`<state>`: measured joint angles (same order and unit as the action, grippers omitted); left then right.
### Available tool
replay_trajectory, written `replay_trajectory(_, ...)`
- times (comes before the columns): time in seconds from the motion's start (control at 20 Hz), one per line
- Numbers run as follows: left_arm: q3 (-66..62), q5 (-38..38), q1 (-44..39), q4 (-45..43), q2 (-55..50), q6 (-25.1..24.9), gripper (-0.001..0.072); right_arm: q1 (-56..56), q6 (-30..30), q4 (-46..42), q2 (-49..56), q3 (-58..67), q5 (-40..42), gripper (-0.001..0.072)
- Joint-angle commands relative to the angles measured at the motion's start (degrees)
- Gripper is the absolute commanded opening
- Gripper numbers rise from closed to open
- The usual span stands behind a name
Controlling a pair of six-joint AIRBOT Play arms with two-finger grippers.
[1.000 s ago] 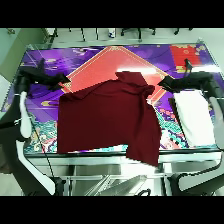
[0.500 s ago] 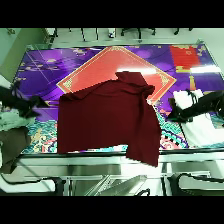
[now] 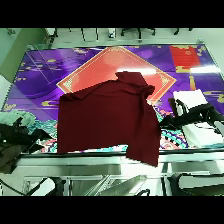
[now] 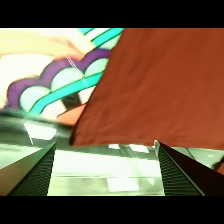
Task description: Fold the shirts.
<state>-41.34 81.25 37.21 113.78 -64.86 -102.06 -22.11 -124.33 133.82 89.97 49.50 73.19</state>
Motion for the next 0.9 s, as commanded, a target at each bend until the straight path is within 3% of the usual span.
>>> replay_trajectory(0.0, 6.1, -3.7, 4.0, -0.1, 3.8, -1.1, 0.0705, 1.3, -2.0, 1.5, 2.8, -0.3, -5.2, 0.0373)
replay_trajectory(0.05, 6.8, -4.4, 4.2, 0.0, 3.6, -1.2, 0.0705, 2.1, -2.8, 1.5, 3.3, -0.3, -5.1, 0.0210)
replay_trajectory(0.15, 7.2, -5.1, 4.1, 1.0, 1.5, -1.3, 0.0705, 3.8, -3.5, 1.4, 3.1, -0.3, -5.2, 0.0033)
replay_trajectory(0.65, 7.2, -4.8, 4.0, 14.6, -13.2, -9.7, 0.0704, -0.2, -3.0, 1.0, -1.7, 0.7, -8.0, 0.0024)
replay_trajectory(0.85, 7.1, -6.0, -0.5, 15.1, -16.0, -10.1, 0.0704, -0.2, -3.0, 1.9, -1.7, 0.7, -8.1, 0.0024)
